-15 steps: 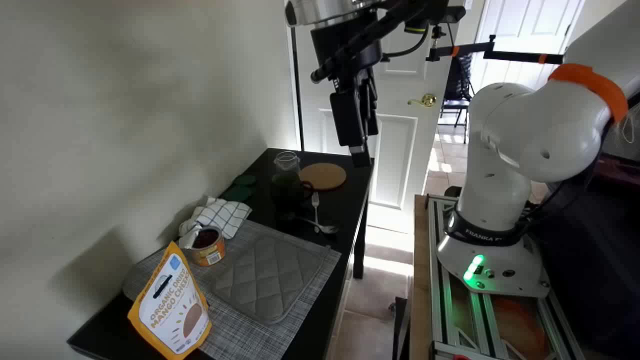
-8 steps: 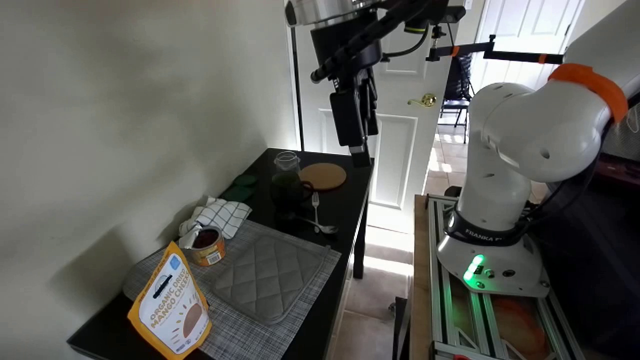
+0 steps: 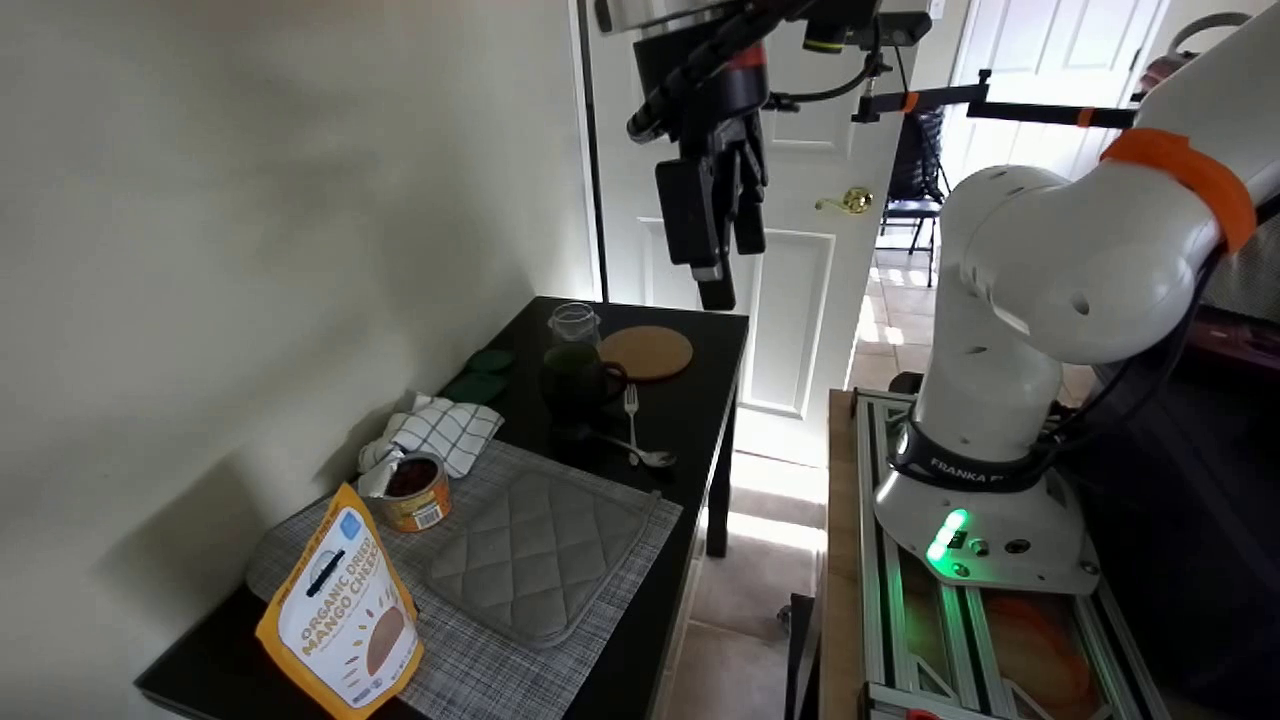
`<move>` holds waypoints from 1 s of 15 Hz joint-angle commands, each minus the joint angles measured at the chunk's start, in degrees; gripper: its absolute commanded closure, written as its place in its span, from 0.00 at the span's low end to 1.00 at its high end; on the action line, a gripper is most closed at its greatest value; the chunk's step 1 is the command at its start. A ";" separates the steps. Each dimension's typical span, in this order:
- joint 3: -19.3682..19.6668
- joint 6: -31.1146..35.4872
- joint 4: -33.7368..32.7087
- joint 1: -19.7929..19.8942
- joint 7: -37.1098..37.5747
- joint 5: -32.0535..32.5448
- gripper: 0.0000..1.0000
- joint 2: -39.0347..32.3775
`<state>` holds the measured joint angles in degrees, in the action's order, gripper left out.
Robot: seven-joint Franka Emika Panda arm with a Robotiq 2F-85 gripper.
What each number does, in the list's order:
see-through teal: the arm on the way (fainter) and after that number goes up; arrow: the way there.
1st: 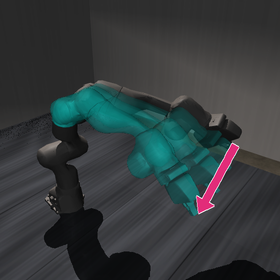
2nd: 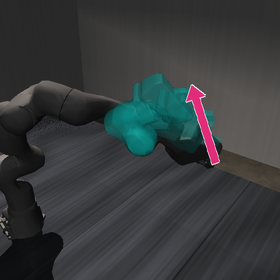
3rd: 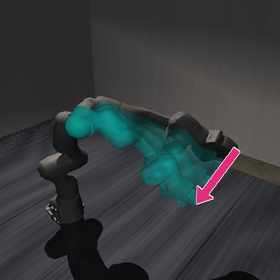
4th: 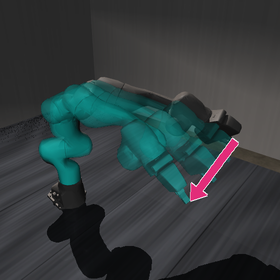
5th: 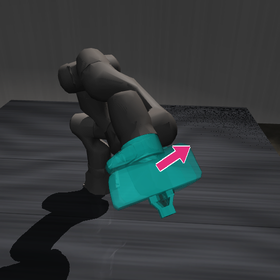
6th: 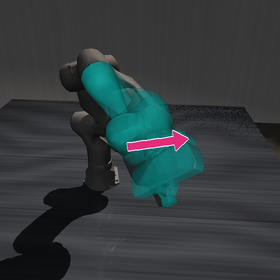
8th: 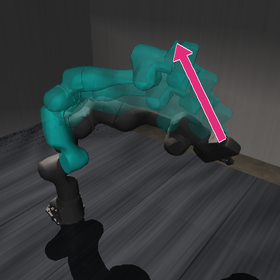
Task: Pick up the black object on the left and put it in the lunchbox on the right
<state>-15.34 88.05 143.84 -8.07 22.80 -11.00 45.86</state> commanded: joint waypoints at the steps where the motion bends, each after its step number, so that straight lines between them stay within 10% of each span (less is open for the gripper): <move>1: 3.69 -2.28 7.32 2.72 1.34 -1.21 0.00 12.05; 6: 15.21 -2.57 16.32 9.16 -2.73 -1.12 0.00 26.30; 7: 11.10 -2.28 11.40 7.75 -2.06 -1.48 0.00 18.23; 15: 13.94 -2.36 15.03 11.43 -4.21 -1.52 0.00 25.08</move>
<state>0.19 86.23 159.06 0.63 20.70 -11.08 71.04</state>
